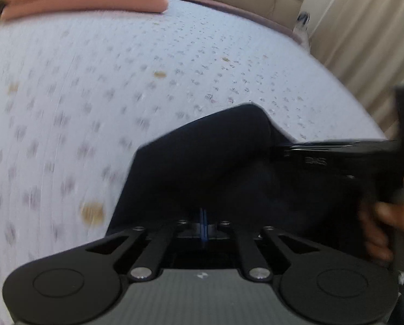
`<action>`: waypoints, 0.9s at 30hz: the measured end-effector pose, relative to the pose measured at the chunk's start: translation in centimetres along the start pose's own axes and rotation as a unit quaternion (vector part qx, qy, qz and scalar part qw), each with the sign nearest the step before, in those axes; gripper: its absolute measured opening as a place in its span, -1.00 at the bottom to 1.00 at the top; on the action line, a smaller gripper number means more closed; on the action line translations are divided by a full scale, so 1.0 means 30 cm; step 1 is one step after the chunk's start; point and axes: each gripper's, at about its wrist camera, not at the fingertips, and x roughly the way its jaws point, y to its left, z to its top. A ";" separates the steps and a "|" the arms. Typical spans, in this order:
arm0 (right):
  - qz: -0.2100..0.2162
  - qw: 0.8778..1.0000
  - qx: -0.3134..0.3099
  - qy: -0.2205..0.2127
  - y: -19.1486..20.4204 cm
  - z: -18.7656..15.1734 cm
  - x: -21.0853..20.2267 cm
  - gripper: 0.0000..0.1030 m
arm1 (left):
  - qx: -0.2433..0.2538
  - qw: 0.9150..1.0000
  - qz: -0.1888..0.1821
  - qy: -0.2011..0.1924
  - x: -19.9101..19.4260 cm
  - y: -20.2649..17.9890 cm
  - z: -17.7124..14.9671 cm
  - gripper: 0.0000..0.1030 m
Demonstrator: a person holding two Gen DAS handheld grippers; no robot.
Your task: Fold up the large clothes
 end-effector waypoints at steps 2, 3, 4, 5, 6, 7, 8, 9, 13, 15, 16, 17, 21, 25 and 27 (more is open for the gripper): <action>0.013 1.000 0.015 -0.009 -0.030 -0.007 -0.010 -0.76 | -0.044 0.998 -0.043 -0.007 -0.042 0.077 -0.043 -0.95; 0.015 1.000 0.021 -0.007 -0.042 -0.004 -0.024 -0.76 | -0.061 0.996 -0.056 -0.015 -0.068 0.107 -0.062 -0.95; 0.012 0.999 0.029 -0.007 -0.057 -0.004 -0.054 -0.76 | -0.070 0.995 -0.062 -0.020 -0.091 0.129 -0.079 -0.95; 0.015 0.999 0.036 -0.013 -0.072 -0.004 -0.091 -0.71 | -0.072 0.995 -0.066 -0.023 -0.116 0.135 -0.080 -0.95; 0.021 0.999 0.043 -0.023 -0.091 -0.003 -0.131 -0.69 | -0.066 0.995 -0.063 -0.026 -0.138 0.136 -0.083 -0.95; 0.022 0.998 0.047 -0.031 -0.103 -0.017 -0.179 -0.68 | -0.054 0.997 -0.054 -0.026 -0.153 0.128 -0.076 -0.94; 0.014 0.998 0.045 -0.036 -0.112 -0.038 -0.229 -0.67 | -0.038 0.998 -0.041 -0.024 -0.164 0.115 -0.072 -0.94; 0.005 0.998 0.042 -0.039 -0.118 -0.059 -0.264 -0.64 | -0.027 0.999 -0.029 -0.022 -0.164 0.107 -0.060 -0.94; -0.014 0.999 0.028 0.021 -0.126 -0.184 -0.272 -0.58 | -0.043 0.999 -0.019 -0.017 -0.174 0.110 -0.062 -0.94; -0.019 0.999 0.027 0.033 -0.139 -0.228 -0.246 -0.60 | -0.045 0.998 -0.025 -0.027 -0.190 0.103 -0.055 -0.94; -0.013 0.999 0.030 0.035 -0.147 -0.218 -0.258 -0.60 | -0.038 0.998 -0.030 -0.036 -0.208 0.094 -0.047 -0.93; -0.009 0.999 0.035 0.036 -0.155 -0.196 -0.278 -0.58 | -0.028 0.998 -0.037 -0.050 -0.229 0.078 -0.027 -0.83; 0.022 0.999 0.024 -0.024 -0.180 -0.124 -0.374 -0.22 | -0.007 0.996 -0.035 -0.080 -0.239 0.056 0.082 -0.47; 0.025 1.000 -0.002 -0.016 -0.195 -0.049 -0.295 0.31 | -0.006 0.998 0.005 -0.059 -0.117 0.086 0.191 -0.31; 0.032 0.999 0.008 0.000 -0.224 -0.021 -0.216 0.41 | -0.026 0.999 0.001 -0.038 -0.048 0.121 0.213 -0.21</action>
